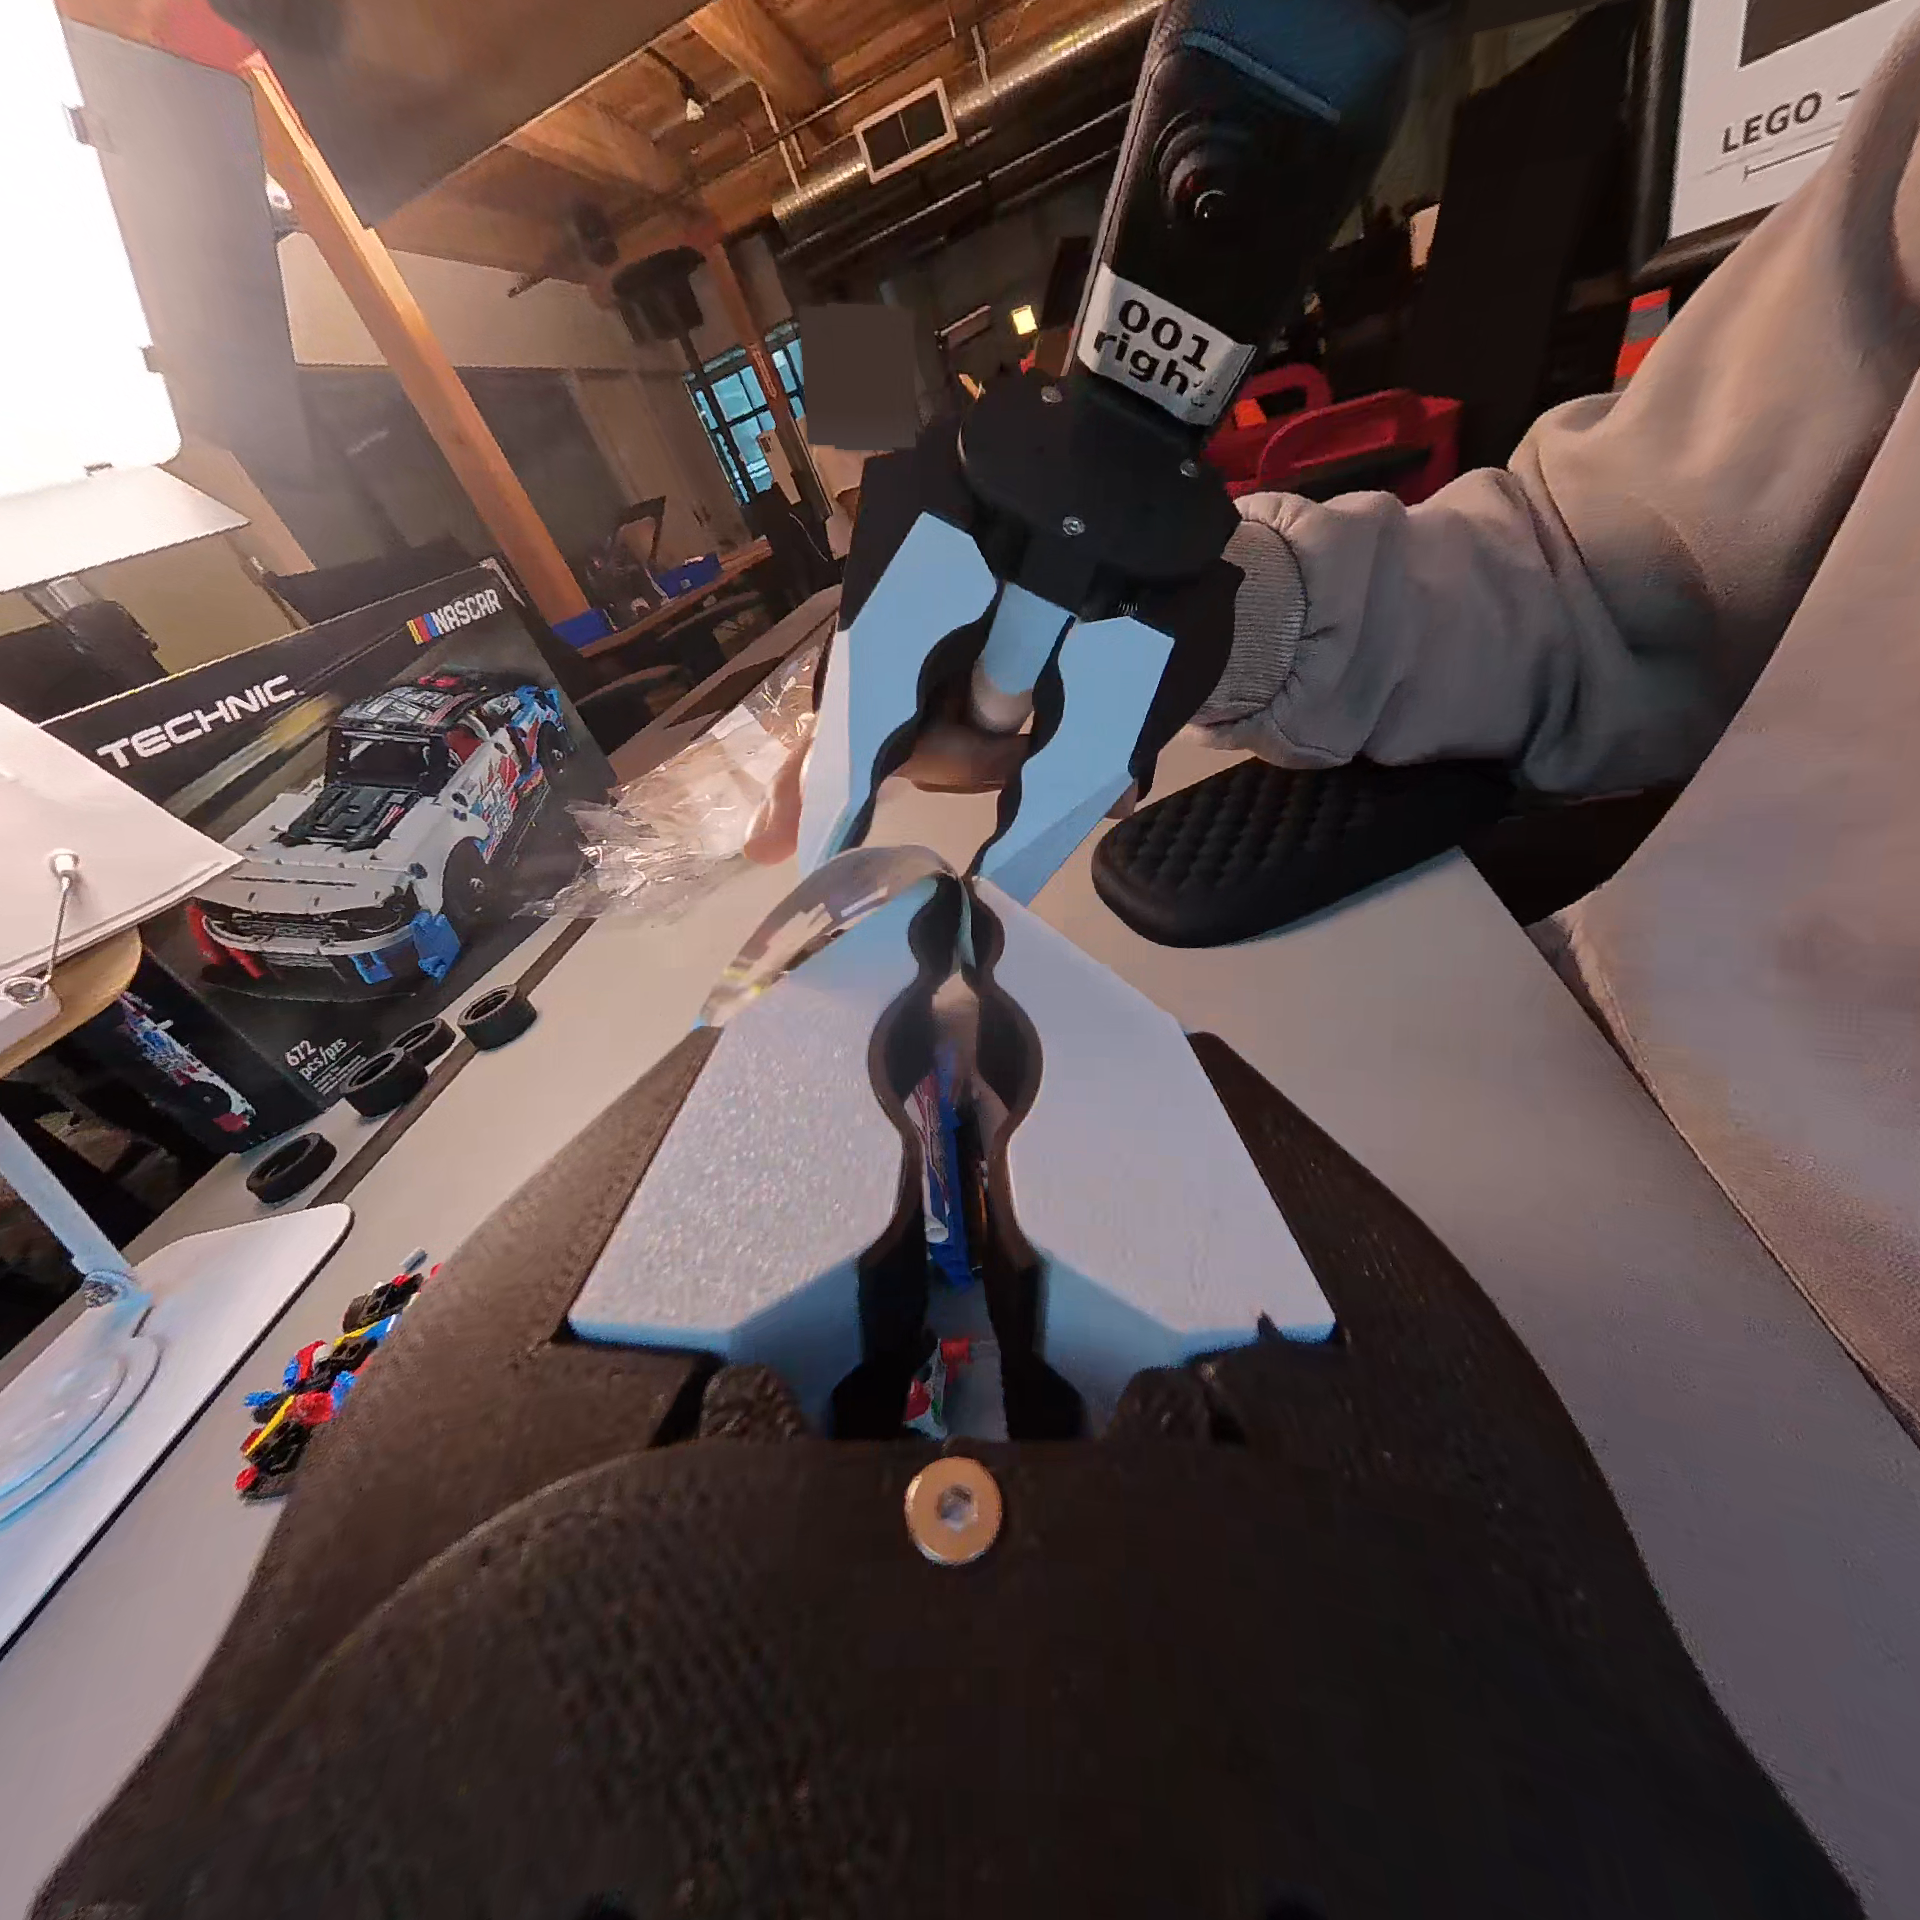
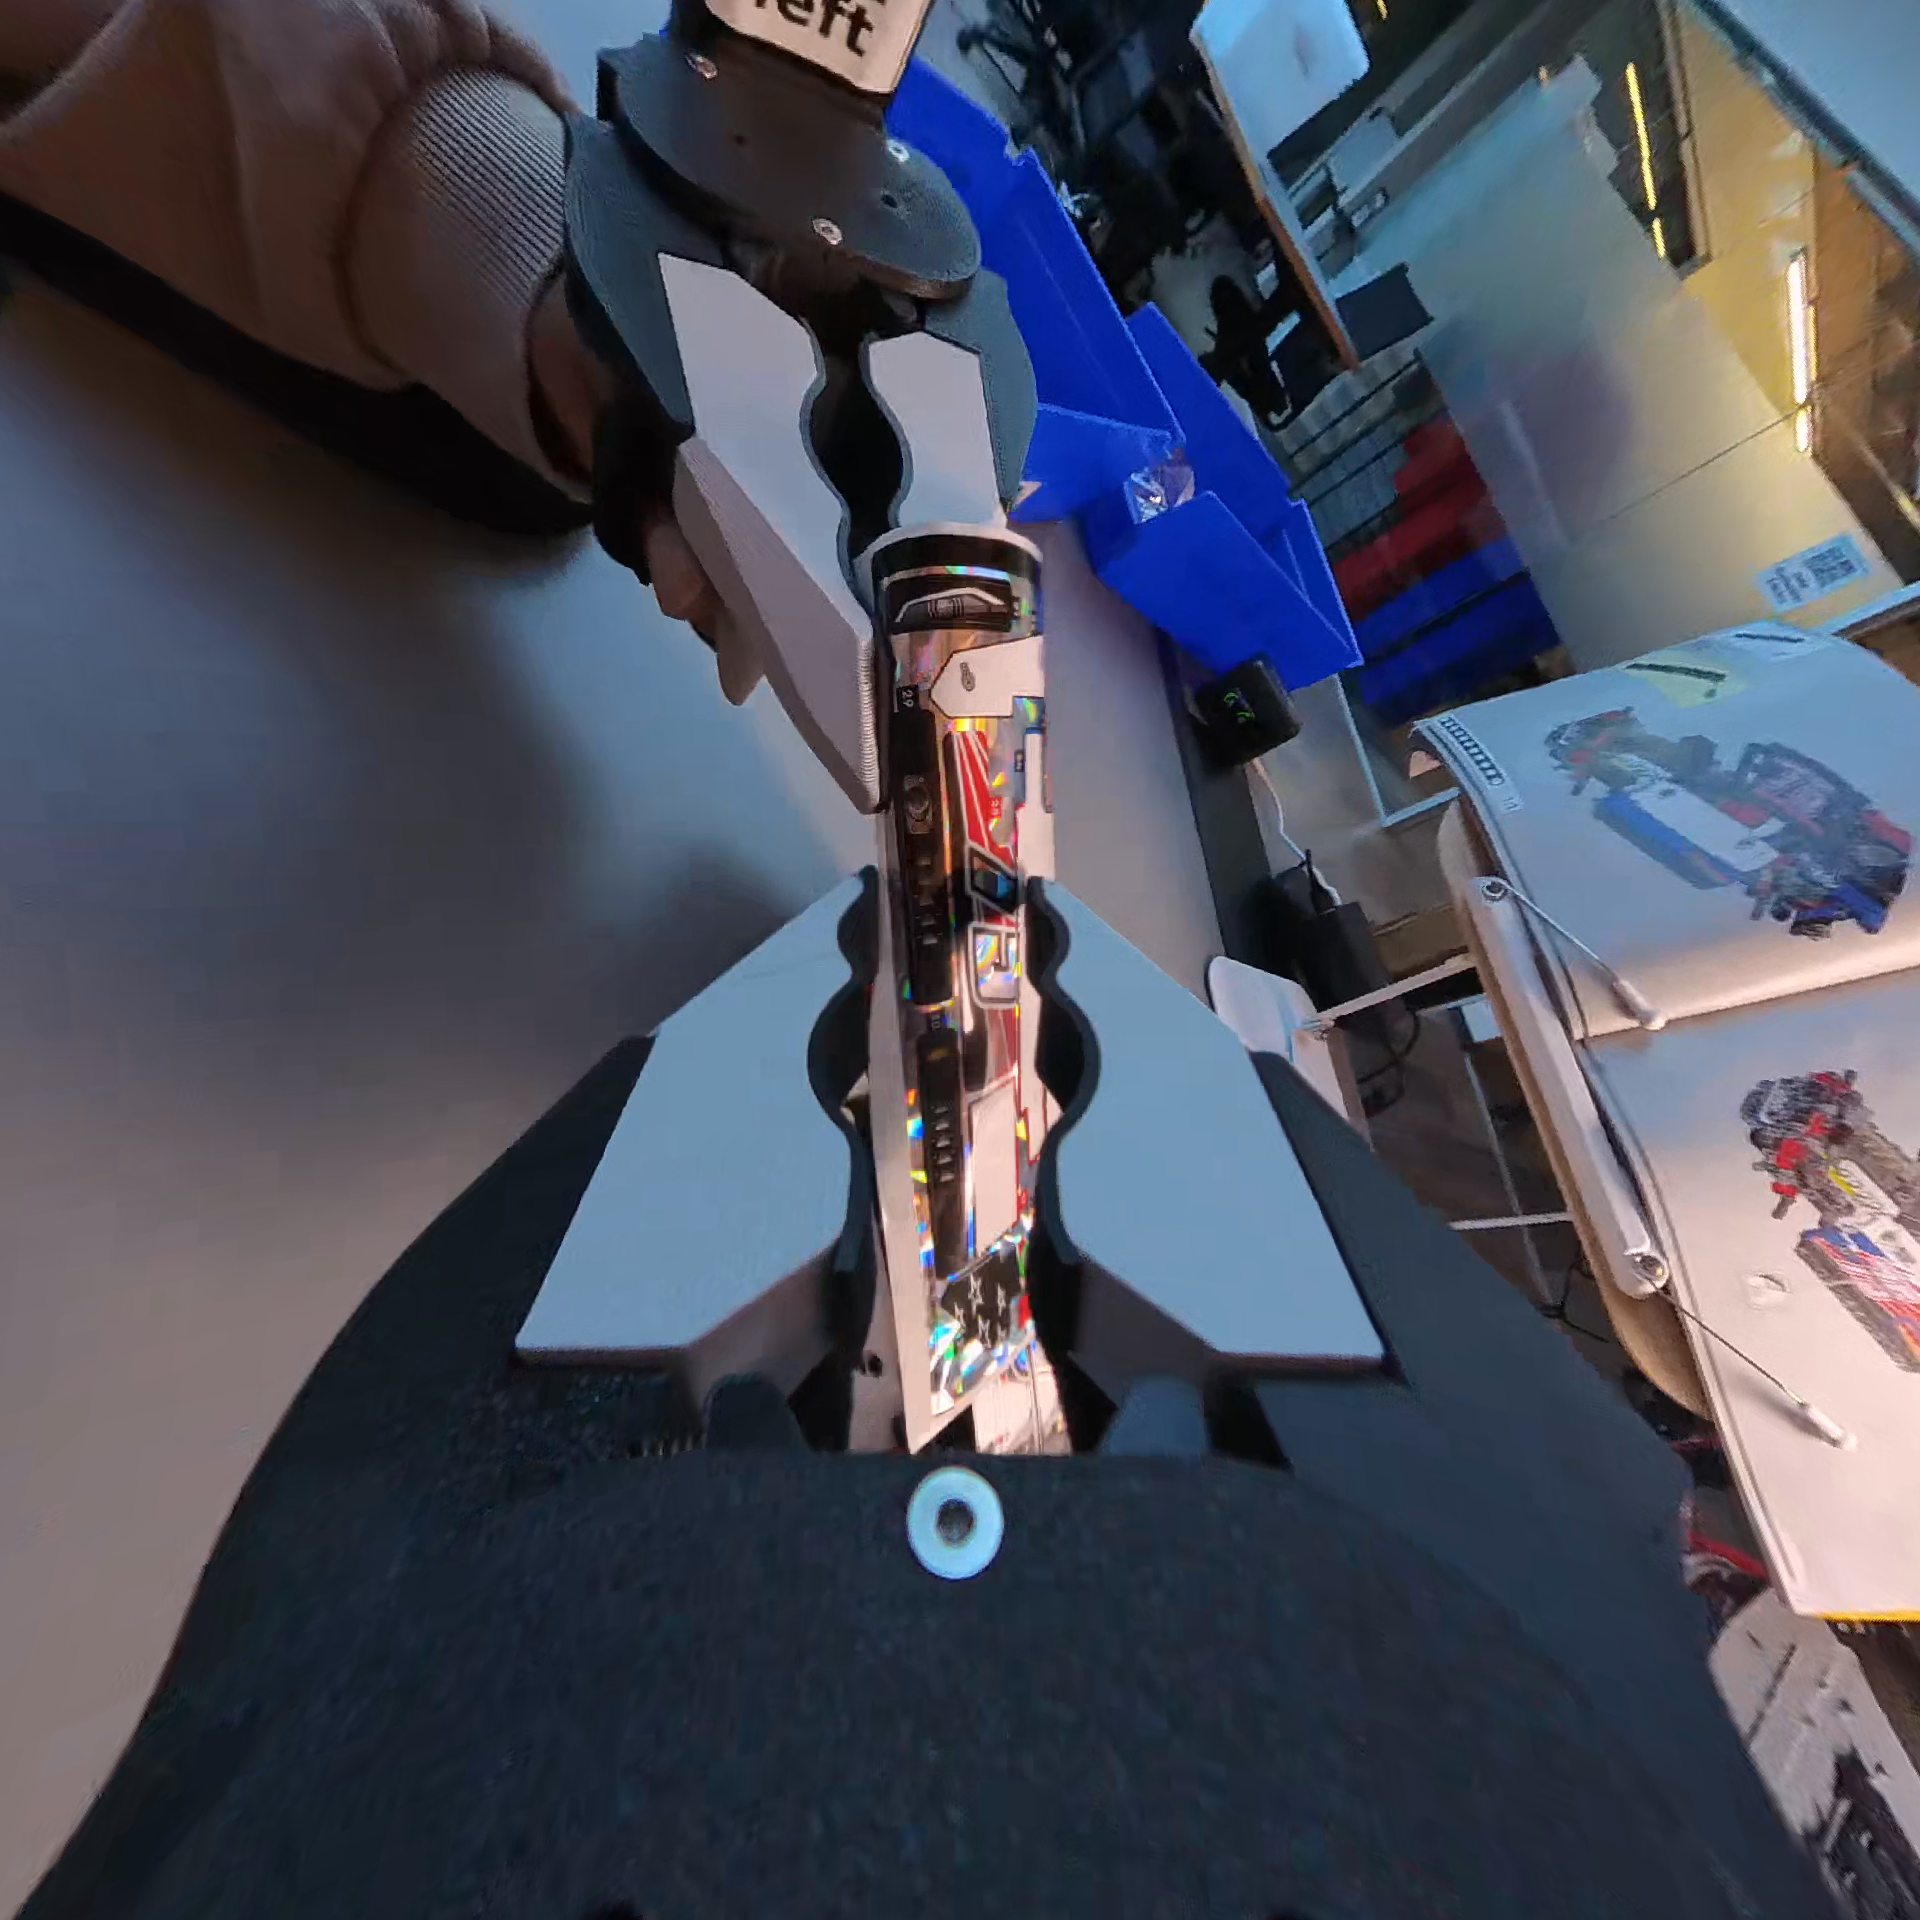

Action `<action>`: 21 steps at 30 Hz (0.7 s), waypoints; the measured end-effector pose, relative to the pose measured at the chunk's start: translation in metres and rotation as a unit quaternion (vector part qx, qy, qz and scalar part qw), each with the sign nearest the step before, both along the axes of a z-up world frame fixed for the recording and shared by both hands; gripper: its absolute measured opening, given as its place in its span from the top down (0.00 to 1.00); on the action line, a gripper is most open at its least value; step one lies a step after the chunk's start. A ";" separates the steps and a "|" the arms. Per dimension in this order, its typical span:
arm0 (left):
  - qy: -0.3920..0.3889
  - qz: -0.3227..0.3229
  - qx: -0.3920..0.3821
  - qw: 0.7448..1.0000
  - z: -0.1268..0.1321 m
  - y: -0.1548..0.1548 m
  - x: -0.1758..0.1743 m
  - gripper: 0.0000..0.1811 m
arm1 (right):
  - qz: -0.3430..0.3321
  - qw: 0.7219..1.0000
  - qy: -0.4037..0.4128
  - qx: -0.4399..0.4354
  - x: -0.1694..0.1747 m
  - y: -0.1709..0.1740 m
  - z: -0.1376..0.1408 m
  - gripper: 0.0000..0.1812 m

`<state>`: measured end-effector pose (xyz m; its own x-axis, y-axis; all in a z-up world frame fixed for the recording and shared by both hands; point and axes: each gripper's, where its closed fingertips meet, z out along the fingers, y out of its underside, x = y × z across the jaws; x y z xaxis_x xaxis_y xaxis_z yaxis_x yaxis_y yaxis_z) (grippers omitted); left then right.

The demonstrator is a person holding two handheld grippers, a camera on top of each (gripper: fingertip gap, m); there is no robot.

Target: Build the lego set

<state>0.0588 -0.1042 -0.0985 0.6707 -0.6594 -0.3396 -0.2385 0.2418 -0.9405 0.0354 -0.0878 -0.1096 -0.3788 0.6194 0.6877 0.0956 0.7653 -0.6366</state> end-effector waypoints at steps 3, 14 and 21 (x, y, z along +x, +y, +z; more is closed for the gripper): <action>0.001 0.011 -0.007 1.000 -0.001 0.003 -0.004 1.00 | 0.003 1.000 0.026 0.014 -0.002 0.001 -0.001 0.95; -0.027 0.097 0.004 0.995 0.023 0.010 -0.046 0.87 | -0.058 0.984 0.116 0.125 -0.004 0.038 -0.010 1.00; 0.145 0.114 -0.010 0.983 -0.022 0.020 -0.027 0.86 | -0.020 0.983 0.108 0.147 -0.008 0.017 -0.022 1.00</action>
